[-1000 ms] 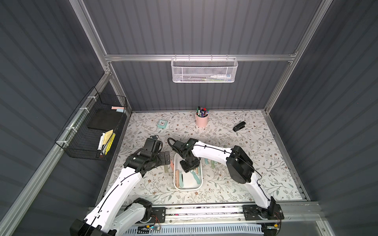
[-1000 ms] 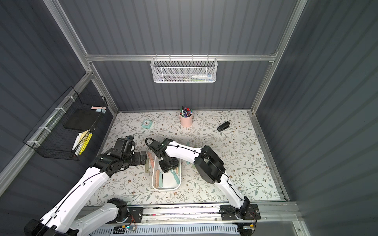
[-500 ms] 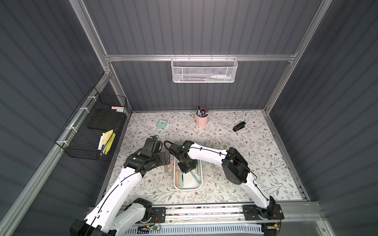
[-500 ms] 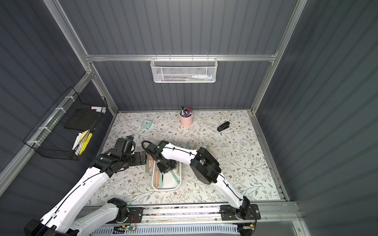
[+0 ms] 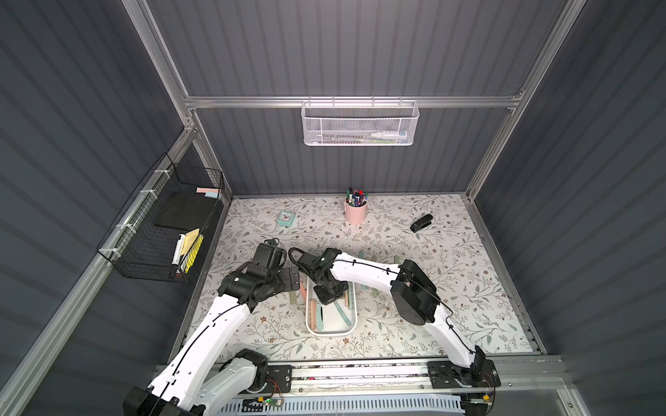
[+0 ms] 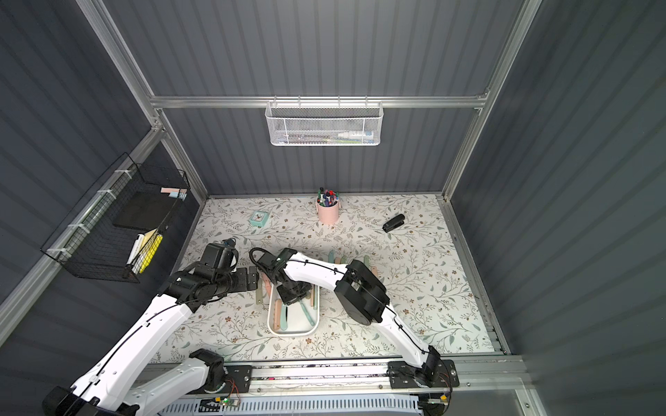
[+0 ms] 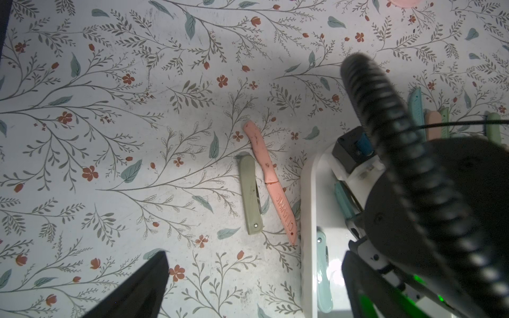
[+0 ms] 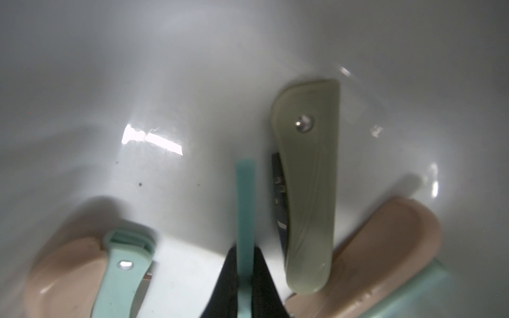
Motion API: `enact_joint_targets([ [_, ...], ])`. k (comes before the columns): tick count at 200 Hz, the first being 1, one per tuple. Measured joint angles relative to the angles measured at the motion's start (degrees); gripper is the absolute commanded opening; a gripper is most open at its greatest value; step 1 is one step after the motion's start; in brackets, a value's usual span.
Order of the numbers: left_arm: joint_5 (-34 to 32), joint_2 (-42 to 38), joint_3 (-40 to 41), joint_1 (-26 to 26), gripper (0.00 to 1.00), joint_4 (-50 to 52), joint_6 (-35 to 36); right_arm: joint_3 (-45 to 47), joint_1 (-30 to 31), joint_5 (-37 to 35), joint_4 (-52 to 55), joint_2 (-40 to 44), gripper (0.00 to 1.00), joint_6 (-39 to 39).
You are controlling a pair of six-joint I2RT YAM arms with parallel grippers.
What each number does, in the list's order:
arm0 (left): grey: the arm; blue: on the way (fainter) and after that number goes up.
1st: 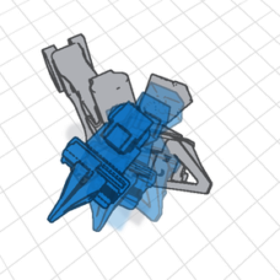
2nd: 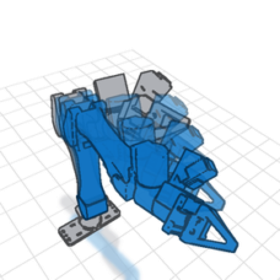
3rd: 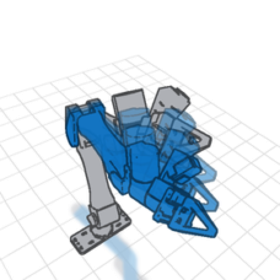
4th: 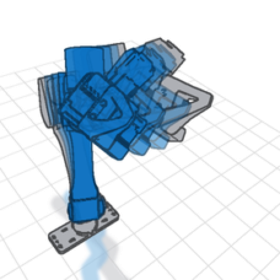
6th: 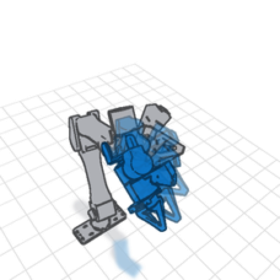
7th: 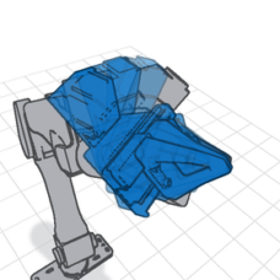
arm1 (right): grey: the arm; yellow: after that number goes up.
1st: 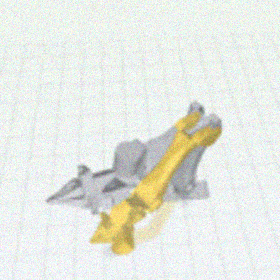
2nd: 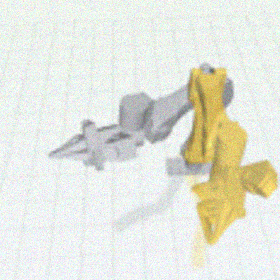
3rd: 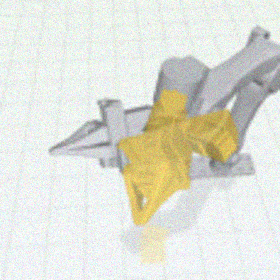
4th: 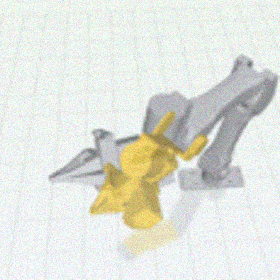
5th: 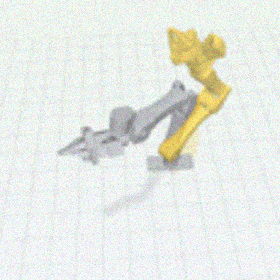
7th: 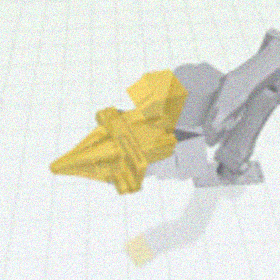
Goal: Take the fruit knife out of the storage box
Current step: Pick up the fruit knife from the storage box, then place the fruit knife at the center of the board.
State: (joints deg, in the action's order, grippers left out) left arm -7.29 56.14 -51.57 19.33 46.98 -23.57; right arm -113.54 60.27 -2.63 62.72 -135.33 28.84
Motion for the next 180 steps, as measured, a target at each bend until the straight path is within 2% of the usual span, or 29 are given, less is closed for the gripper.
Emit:
enact_joint_targets([
  [53,-0.5,-0.3,0.0,0.0,0.99,0.0,0.0,2.0,-0.2,-1.2,-1.9,4.6,0.07,0.3],
  [85,-0.4,-1.6,0.1,0.0,0.99,-0.3,0.0,6.8,-1.7,1.9,-6.0,12.8,0.05,0.5],
  [104,0.0,-1.9,0.4,0.0,0.99,-0.6,0.0,12.9,-4.0,4.9,-10.5,20.1,0.05,0.5],
  [131,2.5,-1.8,0.5,0.0,0.99,-1.1,0.7,22.9,-11.8,12.9,-16.9,31.4,0.06,0.9],
  [153,6.8,-1.8,1.0,0.0,0.99,-2.5,2.0,31.1,-22.6,19.5,-21.4,39.4,0.06,0.8],
  [180,13.8,-1.1,1.4,0.0,0.99,-3.7,4.4,38.8,-34.5,24.2,-23.1,44.0,0.06,-0.4],
])
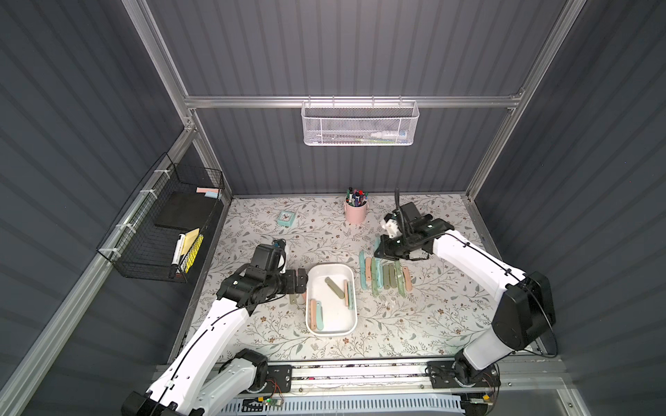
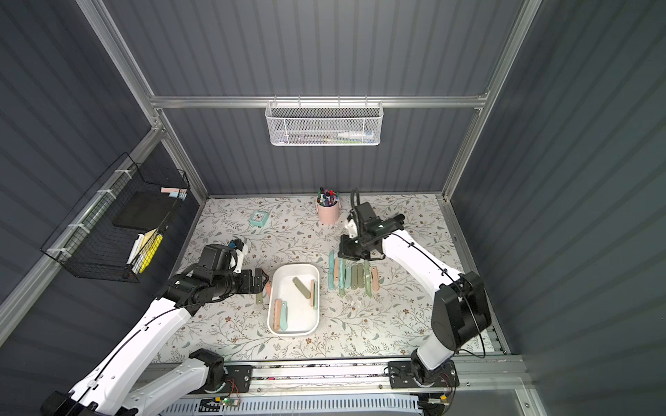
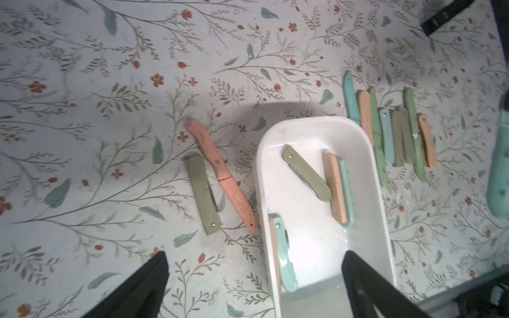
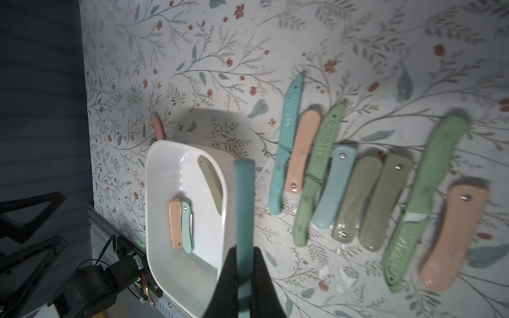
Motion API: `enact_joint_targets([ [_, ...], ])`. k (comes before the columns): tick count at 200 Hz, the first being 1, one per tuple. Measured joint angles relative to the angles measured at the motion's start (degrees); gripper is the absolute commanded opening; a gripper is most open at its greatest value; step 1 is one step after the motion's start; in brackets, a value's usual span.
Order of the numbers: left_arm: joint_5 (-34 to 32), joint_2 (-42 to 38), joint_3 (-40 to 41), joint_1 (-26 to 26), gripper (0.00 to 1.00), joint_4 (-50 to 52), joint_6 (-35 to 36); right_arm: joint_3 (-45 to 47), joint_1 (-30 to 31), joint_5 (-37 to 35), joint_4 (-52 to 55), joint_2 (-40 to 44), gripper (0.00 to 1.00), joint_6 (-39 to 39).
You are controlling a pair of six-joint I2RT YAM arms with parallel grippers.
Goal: Take the fruit knife out of the storage box
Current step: Place the fruit knife at the center of the board.
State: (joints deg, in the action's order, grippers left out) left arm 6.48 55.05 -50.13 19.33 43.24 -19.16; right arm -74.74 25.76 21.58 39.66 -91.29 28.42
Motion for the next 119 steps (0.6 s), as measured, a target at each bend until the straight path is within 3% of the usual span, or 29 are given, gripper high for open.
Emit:
enact_joint_targets([
  [58,13.0,3.6,0.1,0.0,0.99,-2.7,1.9,8.0,-16.0,2.9,1.6,-2.0,0.06,-6.2],
  [119,14.4,3.6,0.1,0.0,0.99,-2.9,2.1,6.8,-17.4,0.6,4.6,-12.0,0.07,-12.7],
])
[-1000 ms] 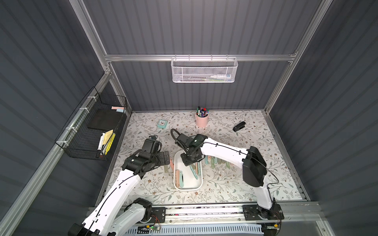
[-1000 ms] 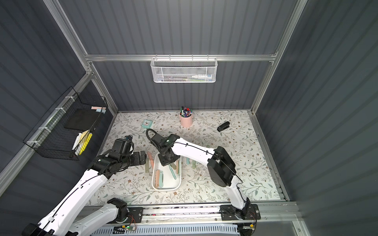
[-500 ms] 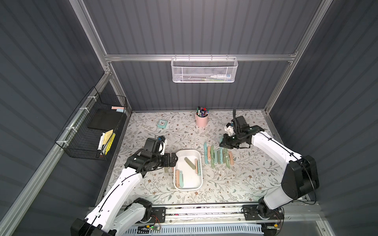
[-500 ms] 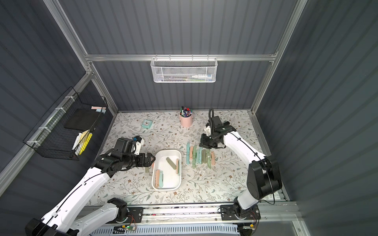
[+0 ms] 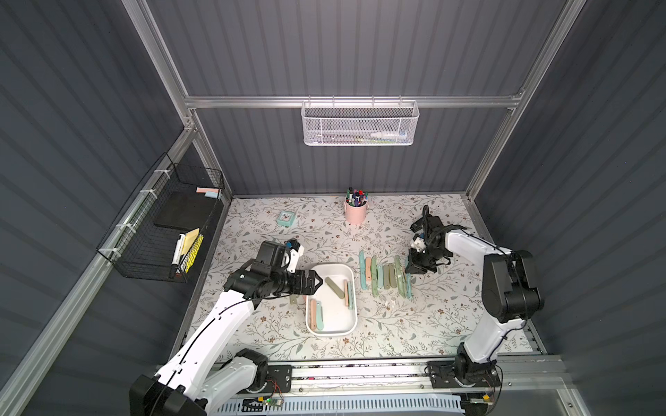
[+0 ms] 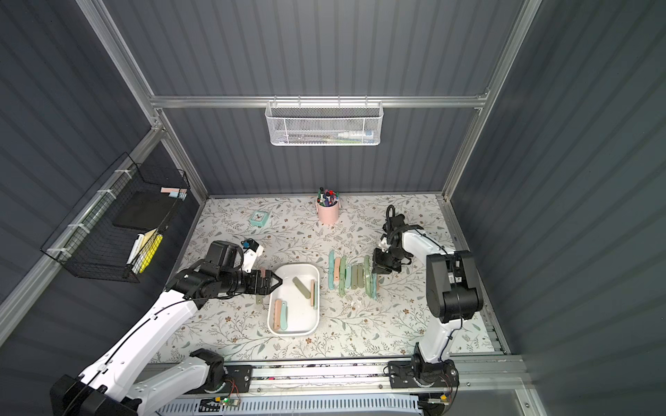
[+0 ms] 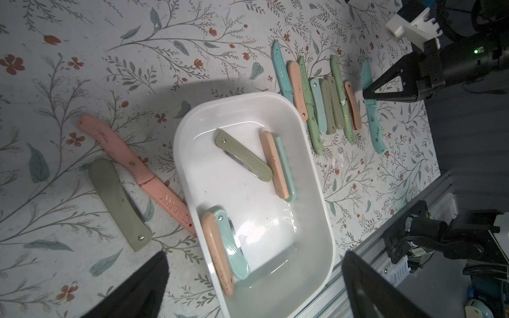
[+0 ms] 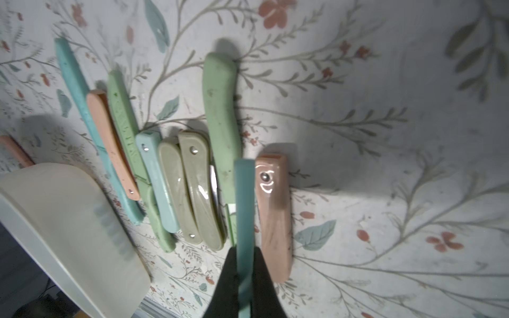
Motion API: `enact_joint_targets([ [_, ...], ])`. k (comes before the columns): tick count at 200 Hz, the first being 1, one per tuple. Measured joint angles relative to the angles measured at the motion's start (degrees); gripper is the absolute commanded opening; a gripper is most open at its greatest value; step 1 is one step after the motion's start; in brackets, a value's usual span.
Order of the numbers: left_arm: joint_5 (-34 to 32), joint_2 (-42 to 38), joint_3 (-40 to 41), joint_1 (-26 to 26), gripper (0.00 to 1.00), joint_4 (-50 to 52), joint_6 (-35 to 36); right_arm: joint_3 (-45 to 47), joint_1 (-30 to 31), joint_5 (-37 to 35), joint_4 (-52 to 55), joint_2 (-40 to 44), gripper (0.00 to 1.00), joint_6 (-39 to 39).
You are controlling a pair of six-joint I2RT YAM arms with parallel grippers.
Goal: Take the fruit knife out of the storage box
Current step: Place the fruit knife at the center of the board.
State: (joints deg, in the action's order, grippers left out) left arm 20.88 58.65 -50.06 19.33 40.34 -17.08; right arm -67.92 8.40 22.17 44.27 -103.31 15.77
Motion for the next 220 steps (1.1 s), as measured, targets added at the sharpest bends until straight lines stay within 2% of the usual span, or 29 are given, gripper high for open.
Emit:
enact_joint_targets([
  [53,0.0,0.0,0.0,0.0,0.99,0.0,0.0,-3.8,0.0,-5.6,2.7,-3.8,0.08,-2.4],
  [65,0.0,0.1,0.0,0.0,0.99,0.0,0.0,-4.0,0.0,-6.2,2.7,-4.4,0.13,-2.7],
  [76,0.0,0.1,0.0,0.0,0.99,0.0,0.0,-4.3,0.0,-6.8,2.8,-5.0,0.23,-2.9],
  [88,0.0,0.1,0.0,0.0,0.99,0.0,0.0,-4.3,0.0,-7.3,2.7,-5.6,0.29,-2.5],
  [145,-0.1,0.3,0.0,0.0,1.00,0.0,0.0,-4.3,0.0,-7.6,2.5,-4.8,0.32,-2.3],
  [182,-0.5,0.3,0.0,0.0,0.99,0.0,0.0,-4.0,0.0,-7.5,2.1,-1.8,0.35,-0.9],
  [220,-2.4,0.3,0.0,0.0,0.99,0.2,0.0,0.1,1.2,-7.3,-1.2,7.8,0.37,2.0],
])
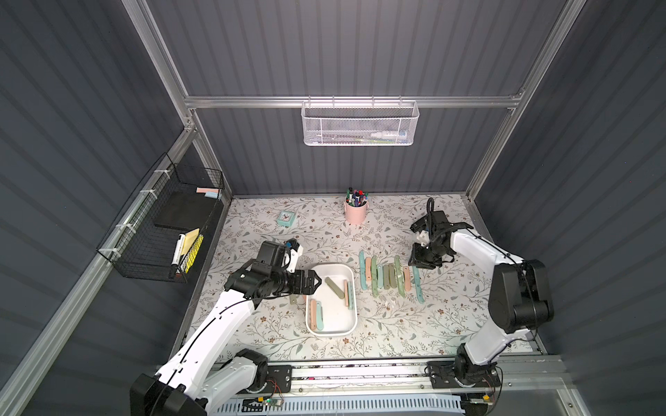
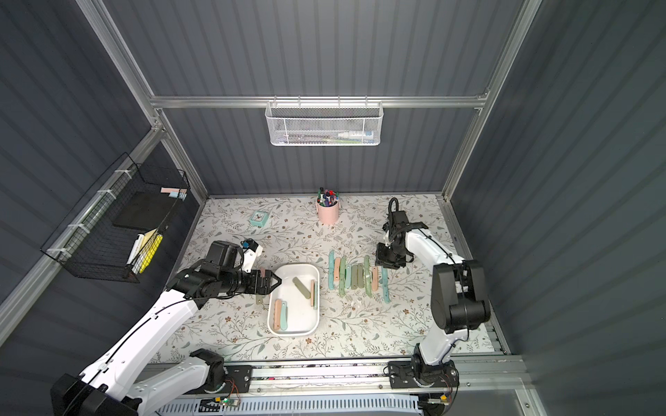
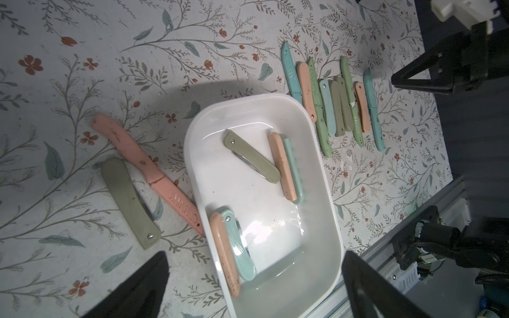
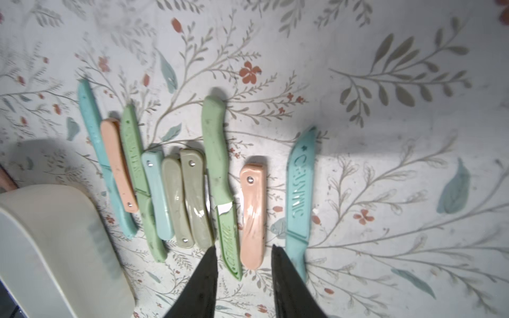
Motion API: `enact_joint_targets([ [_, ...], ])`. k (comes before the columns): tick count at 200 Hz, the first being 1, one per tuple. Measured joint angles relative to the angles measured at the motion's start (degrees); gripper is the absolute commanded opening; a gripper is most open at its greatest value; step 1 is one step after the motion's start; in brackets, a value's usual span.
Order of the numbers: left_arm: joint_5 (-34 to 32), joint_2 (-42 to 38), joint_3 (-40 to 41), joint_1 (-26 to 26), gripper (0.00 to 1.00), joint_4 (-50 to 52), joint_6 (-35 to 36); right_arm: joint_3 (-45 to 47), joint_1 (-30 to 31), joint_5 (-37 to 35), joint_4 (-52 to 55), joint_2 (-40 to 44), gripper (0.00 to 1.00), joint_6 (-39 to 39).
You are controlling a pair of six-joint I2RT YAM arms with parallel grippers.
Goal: Take the fruit knife out of the storage box
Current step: Place the fruit knife at the center of the board, then pick up the fruit knife from the storage box.
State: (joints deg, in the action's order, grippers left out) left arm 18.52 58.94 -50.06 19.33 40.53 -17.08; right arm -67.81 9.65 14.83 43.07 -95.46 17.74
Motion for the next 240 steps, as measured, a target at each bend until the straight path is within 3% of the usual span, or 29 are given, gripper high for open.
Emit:
enact_joint_targets([
  [19,-1.7,0.3,0.0,0.0,0.99,0.4,0.0,2.4,4.8,-2.2,-2.2,6.3,0.39,1.6],
  [41,-4.1,1.1,0.0,0.0,0.99,0.9,-0.1,2.9,16.0,-6.0,-5.0,12.2,0.42,2.9],
  [78,-9.5,1.3,0.0,0.0,0.99,2.0,-1.6,1.8,31.0,-10.2,-9.0,13.3,0.48,3.3],
  [111,-13.4,0.5,0.0,0.0,0.99,3.1,-3.3,-5.5,38.6,-13.5,-8.1,3.8,0.51,3.1],
  [158,-15.2,-1.3,0.0,0.0,0.99,3.9,-4.1,-23.5,47.7,-18.6,-1.1,-16.2,0.52,3.0],
  [199,-15.6,-2.6,0.0,0.0,0.99,4.3,-4.2,-31.4,49.4,-20.2,4.3,-27.2,0.52,3.7],
  [240,-15.7,-3.1,0.0,0.0,0.99,4.4,-4.2,-33.7,49.2,-20.6,8.1,-31.6,0.52,4.1],
])
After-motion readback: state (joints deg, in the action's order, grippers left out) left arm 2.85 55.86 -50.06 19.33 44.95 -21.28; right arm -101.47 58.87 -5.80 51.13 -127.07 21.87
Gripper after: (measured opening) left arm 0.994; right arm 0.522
